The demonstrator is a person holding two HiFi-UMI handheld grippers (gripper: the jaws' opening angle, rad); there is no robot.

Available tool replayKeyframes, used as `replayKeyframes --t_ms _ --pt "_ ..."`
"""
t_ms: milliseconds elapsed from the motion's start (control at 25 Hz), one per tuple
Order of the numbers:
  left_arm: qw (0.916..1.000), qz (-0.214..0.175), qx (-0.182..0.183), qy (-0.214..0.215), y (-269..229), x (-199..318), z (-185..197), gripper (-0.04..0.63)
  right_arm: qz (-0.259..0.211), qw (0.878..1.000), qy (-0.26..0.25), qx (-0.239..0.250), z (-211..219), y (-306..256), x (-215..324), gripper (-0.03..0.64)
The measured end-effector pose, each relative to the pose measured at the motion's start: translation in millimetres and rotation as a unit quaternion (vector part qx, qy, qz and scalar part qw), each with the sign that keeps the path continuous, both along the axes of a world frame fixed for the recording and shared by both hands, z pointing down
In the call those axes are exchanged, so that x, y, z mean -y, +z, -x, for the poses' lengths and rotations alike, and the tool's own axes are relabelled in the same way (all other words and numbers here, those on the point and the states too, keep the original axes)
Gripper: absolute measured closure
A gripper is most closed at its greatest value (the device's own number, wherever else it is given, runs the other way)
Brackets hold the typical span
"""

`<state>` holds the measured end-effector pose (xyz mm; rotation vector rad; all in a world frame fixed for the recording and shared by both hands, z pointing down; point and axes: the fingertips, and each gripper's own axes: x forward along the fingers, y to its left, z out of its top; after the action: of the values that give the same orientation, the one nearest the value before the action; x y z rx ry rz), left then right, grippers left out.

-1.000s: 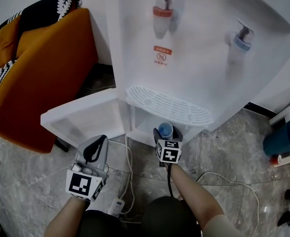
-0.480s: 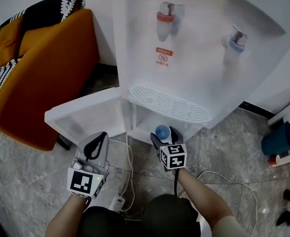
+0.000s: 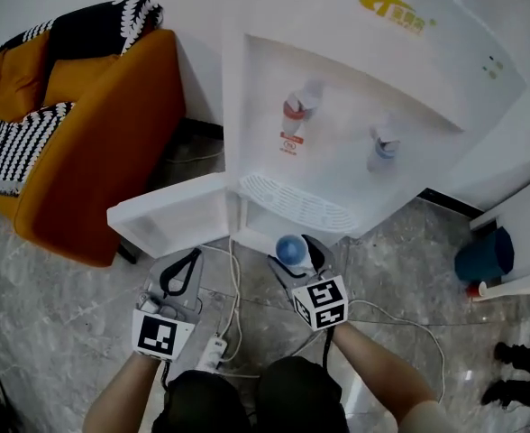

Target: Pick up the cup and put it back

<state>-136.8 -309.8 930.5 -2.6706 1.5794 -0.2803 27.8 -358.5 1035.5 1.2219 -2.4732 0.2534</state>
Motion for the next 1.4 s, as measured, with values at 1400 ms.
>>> replayKeyframes --t_ms 1400 --pt "0.9993 -0.016 0.025 0.022 -604 -91 7 0.594 -0.011 0.998 -0.015 0.068 -27 -733 -118 0.249"
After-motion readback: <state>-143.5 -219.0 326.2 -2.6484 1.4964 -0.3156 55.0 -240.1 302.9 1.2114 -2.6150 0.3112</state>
